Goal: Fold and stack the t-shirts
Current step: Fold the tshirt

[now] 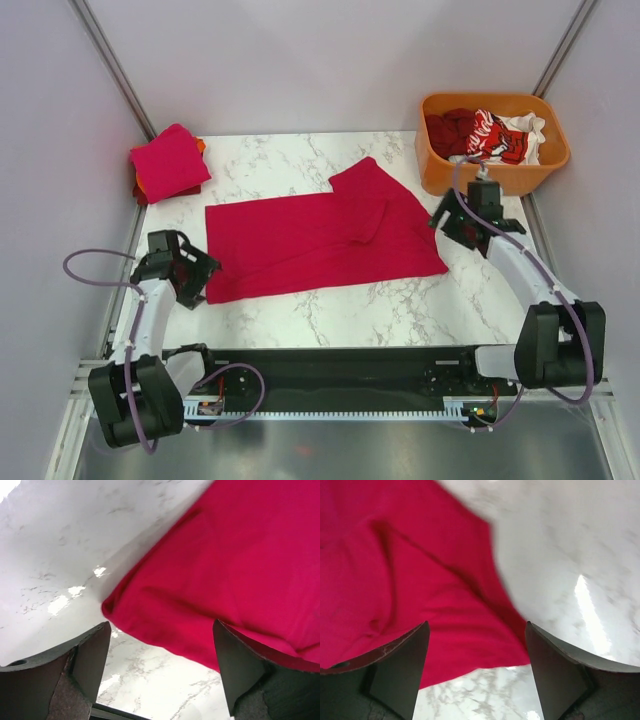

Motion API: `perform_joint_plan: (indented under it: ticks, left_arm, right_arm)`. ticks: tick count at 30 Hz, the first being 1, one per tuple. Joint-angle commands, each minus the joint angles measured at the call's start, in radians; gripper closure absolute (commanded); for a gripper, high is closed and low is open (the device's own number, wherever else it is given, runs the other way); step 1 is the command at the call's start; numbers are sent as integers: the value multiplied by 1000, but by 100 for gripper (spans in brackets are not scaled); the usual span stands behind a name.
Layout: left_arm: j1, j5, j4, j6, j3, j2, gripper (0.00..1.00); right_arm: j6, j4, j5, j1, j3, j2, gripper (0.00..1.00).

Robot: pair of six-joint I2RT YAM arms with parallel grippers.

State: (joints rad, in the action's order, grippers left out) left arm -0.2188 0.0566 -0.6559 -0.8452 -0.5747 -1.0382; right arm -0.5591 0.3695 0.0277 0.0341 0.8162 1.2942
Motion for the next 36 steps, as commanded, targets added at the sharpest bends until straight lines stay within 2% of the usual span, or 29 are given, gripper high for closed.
perform_joint_plan:
  ticks: [1,3,7,10,12,16,24,26,28,36]
  left_arm:
    - [-5,8,-23,76,-144,56,12]
    - [-7,9,-36,138,-194,69,14]
    - [-5,112,-69,300,-318,76,16]
    - [-2,101,-140,412,-347,92,16]
    - [28,40,-165,408,-332,113,17]
    - [47,55,-142,370,-283,165,16]
    - [49,40,-106,371,-263,196,17]
    - [48,40,-106,371,-261,196,17]
    - [49,42,-103,371,-261,193,17]
    - [49,32,-103,373,-261,194,18]
  right_arm:
    - [48,14,-9,-178,194,60,16]
    - [33,8,44,-212,274,151,18]
    - [30,-3,60,-261,418,353,27]
    - [45,11,69,-275,541,488,30]
    - [59,38,66,-286,622,548,32]
    - [56,48,60,-306,689,672,35]
    - [56,62,29,-332,781,797,41]
    - [56,63,25,-332,790,820,47]
    - [56,65,15,-333,801,835,49]
    - [82,86,-51,-333,752,774,43]
